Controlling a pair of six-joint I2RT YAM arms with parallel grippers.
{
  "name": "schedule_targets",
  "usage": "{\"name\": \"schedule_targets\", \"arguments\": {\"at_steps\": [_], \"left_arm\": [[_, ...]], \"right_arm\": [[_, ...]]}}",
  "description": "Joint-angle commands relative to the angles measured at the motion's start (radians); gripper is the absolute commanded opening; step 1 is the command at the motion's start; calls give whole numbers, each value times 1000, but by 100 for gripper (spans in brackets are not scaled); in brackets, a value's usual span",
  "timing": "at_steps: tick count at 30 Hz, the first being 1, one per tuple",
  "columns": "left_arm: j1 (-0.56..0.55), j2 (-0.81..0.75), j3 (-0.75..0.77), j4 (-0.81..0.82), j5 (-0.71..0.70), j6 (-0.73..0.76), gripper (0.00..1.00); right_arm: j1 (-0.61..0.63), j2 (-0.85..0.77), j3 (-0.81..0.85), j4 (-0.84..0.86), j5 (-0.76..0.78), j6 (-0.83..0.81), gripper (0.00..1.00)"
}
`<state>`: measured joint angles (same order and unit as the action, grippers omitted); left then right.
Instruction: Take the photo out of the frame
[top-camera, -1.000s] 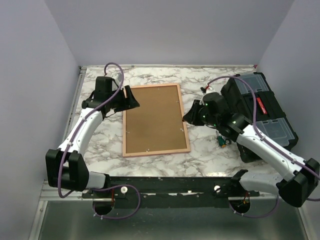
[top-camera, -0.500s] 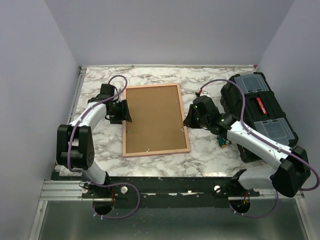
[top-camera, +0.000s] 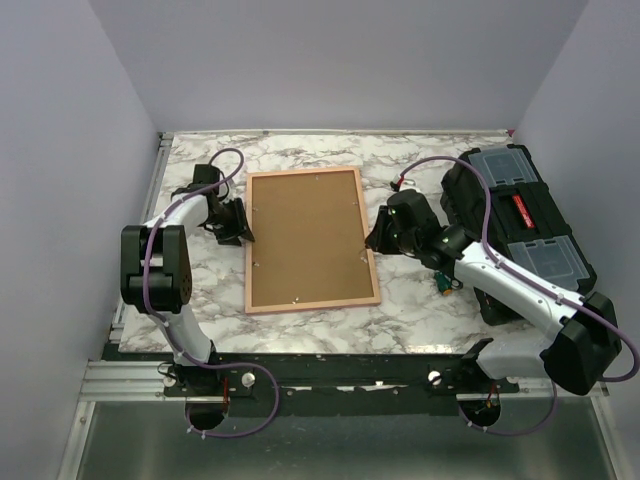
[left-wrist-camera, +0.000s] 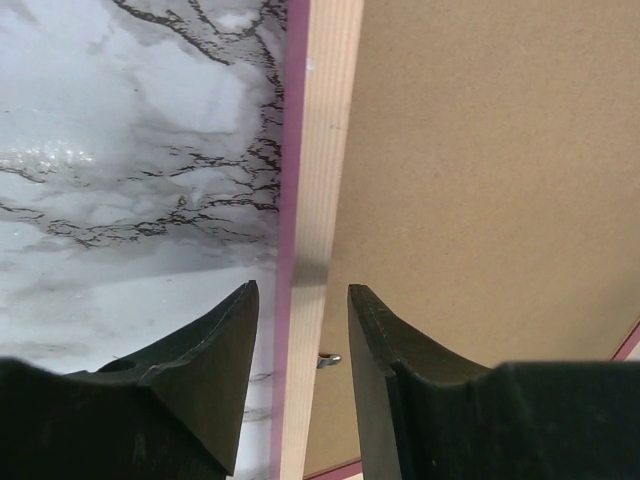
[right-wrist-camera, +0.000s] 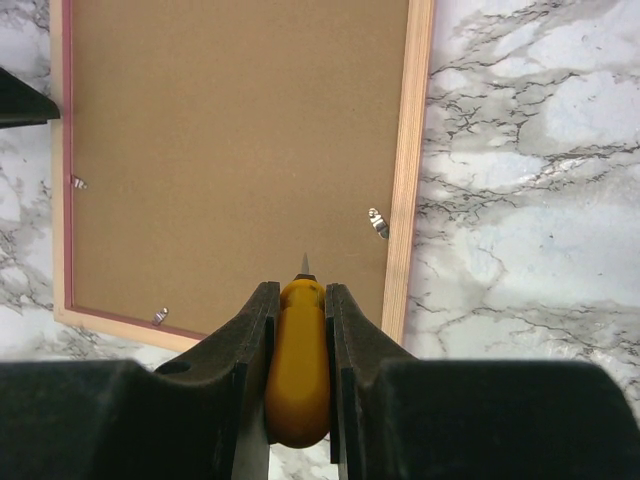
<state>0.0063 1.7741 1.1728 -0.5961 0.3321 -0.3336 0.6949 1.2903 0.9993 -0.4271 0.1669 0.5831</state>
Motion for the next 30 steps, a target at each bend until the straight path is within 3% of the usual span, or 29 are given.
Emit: {"name": "schedule_targets", "arguments": {"at_steps": [1, 5, 18, 26, 30], "left_arm": [[13, 22, 33, -24, 8, -2, 40], [8, 56, 89, -71, -5, -10, 36], [-35, 63, 118, -116, -25, -61, 39], [-51, -250, -100, 8, -168, -163, 54], [-159, -470, -168, 24, -257, -167, 57]], "right_arm": [[8, -12, -8, 32, -10, -10, 1], [8, -9, -5, 40, -22, -6, 0], [9, 2, 2, 30, -20, -6, 1], [8, -28, -4, 14, -4, -12, 1], [8, -28, -22, 12, 4, -24, 1]]}}
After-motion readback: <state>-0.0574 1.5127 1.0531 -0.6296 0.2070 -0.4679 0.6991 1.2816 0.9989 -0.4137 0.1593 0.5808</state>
